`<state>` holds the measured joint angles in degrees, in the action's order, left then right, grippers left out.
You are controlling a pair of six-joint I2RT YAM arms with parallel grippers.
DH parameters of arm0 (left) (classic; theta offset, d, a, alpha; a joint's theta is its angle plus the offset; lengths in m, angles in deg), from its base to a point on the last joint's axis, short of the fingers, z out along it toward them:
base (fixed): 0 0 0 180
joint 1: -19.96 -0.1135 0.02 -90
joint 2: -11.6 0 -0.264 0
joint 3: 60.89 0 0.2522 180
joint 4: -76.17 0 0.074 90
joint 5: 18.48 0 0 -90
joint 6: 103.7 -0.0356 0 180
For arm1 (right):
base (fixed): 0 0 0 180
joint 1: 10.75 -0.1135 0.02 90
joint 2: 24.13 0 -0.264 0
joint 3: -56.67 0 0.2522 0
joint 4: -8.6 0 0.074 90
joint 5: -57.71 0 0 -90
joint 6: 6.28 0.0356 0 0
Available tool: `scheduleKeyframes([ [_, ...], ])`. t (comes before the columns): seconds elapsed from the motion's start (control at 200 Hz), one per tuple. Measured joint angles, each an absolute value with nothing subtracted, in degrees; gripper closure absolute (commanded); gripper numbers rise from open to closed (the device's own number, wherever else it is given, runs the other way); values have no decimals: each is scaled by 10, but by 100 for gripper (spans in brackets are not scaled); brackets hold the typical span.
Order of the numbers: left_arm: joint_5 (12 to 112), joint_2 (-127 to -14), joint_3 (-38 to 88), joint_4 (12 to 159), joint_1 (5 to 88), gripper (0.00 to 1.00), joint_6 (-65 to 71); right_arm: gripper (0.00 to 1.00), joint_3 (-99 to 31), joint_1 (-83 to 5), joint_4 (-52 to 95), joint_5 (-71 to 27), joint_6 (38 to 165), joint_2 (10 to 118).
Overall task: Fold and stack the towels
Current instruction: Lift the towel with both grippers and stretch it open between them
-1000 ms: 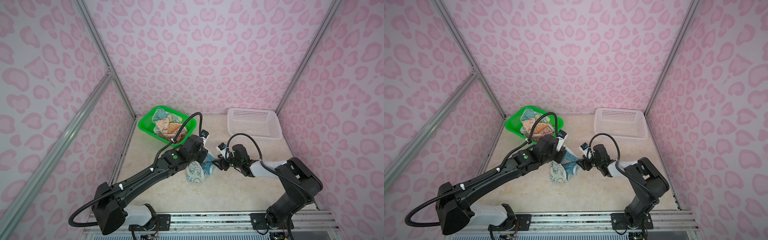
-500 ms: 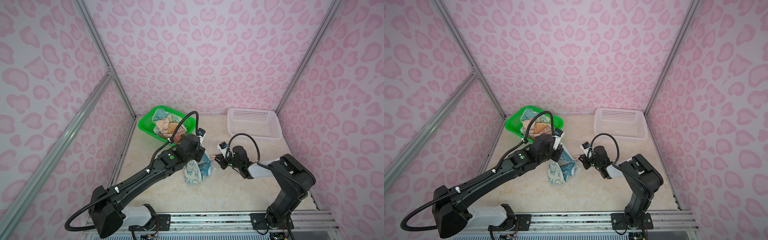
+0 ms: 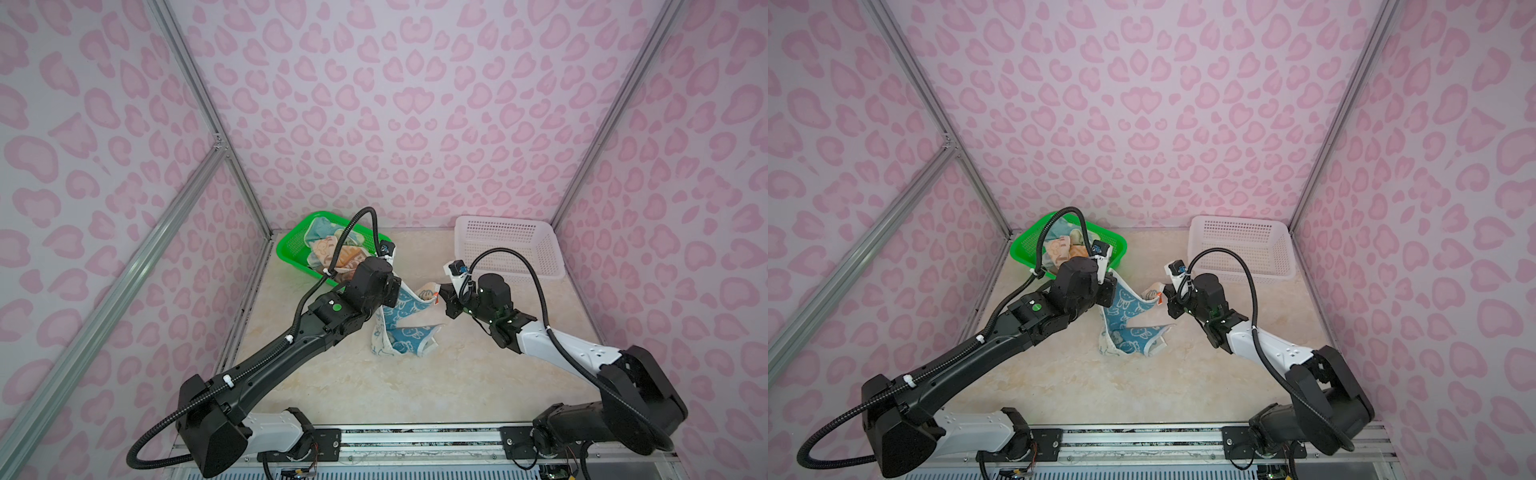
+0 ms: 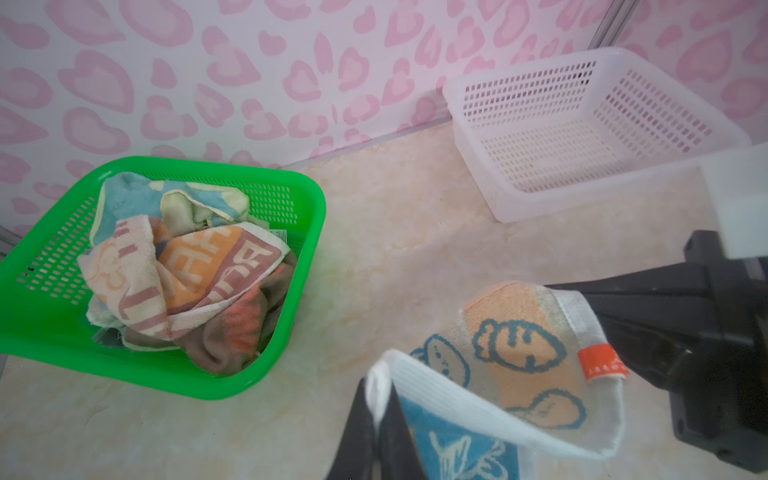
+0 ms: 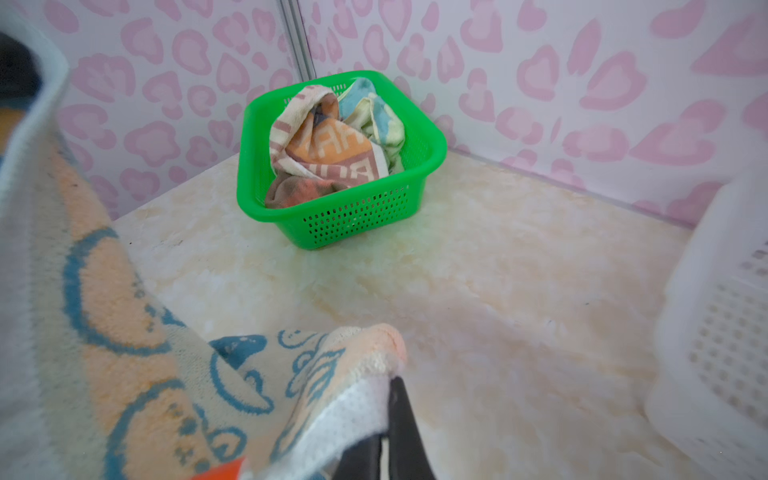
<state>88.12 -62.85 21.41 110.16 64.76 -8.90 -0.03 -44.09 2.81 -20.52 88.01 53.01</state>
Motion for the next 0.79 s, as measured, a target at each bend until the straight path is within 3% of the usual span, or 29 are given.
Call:
scheduleKeyframes([
  [0.275, 912, -658, 348, 1097, 647, 97, -83, 100, -102, -441, 259, -330, 834, 387],
  [0.585, 780, -614, 408, 1123, 647, 97, -89, 100, -247, -447, 439, -396, 795, 293],
  [0.795, 693, -540, 405, 1144, 647, 98, -73, 100, -323, -501, 517, -401, 785, 253],
])
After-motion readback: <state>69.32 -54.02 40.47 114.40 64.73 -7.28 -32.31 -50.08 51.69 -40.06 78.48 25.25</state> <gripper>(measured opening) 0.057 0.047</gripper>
